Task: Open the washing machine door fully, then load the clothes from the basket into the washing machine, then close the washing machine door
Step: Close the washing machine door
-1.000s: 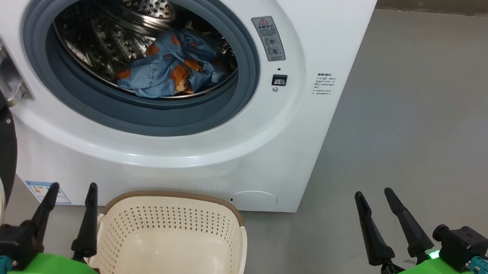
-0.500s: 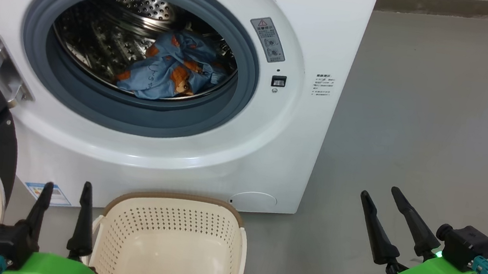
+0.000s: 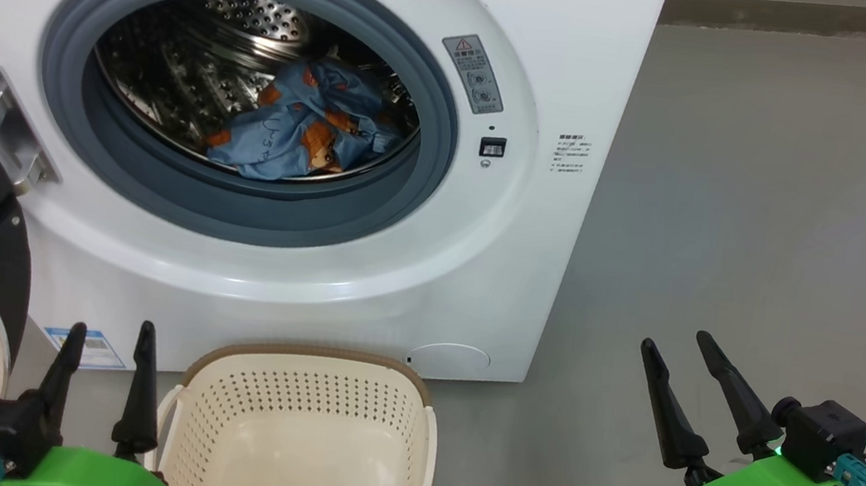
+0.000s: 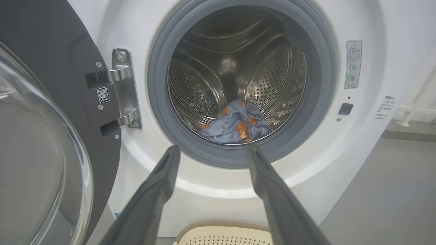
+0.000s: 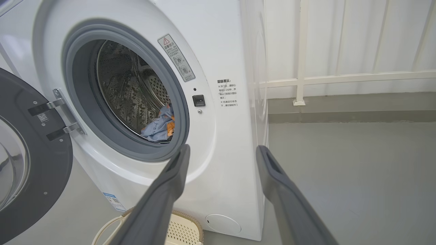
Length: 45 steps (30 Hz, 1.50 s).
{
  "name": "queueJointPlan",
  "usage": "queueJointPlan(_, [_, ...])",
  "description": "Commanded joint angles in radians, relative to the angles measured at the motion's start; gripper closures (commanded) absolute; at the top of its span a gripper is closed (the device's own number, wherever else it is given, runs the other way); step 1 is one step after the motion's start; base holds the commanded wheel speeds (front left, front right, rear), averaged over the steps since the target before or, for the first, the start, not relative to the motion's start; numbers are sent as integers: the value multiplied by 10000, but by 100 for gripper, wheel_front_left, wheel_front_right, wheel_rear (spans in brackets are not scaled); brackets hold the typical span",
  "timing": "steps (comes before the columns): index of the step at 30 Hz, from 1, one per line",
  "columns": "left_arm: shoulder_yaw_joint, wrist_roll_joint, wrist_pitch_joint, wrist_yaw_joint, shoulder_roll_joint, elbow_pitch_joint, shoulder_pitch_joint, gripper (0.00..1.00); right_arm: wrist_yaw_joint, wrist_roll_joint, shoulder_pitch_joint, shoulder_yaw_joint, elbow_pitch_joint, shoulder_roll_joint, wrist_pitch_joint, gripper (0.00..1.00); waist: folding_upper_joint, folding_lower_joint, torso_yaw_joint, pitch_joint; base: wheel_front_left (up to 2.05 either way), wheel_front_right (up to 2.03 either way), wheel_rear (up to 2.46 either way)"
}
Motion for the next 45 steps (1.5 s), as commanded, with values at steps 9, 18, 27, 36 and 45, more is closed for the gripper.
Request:
queueJointPlan(9, [363, 166, -65, -107, 87, -195, -313, 0, 16, 40, -145, 159, -198, -23, -48, 0, 0, 0, 23, -2, 0, 0, 0])
queueJointPlan(18, [364, 117, -65, -136, 66, -306, -242, 0, 16, 117, -130, 182, -202, -39, -48, 0, 0, 0, 12, -2, -17, 17, 0])
queueJointPlan(27, [364, 91, -65, -143, 55, -323, -229, 0, 16, 174, -137, 176, -211, -48, -48, 0, 0, 0, 3, 21, -118, 118, 0])
queueJointPlan(36, [330, 83, -65, -203, 48, -304, -217, 0, 16, 197, -145, 203, -186, -74, -48, 0, 0, 0, 3, 23, -147, 147, 0])
queueJointPlan(45, [336, 95, -65, -233, 43, -308, -235, 0, 16, 120, -171, 245, -185, -103, -48, 0, 0, 0, 14, 54, -32, 32, 0])
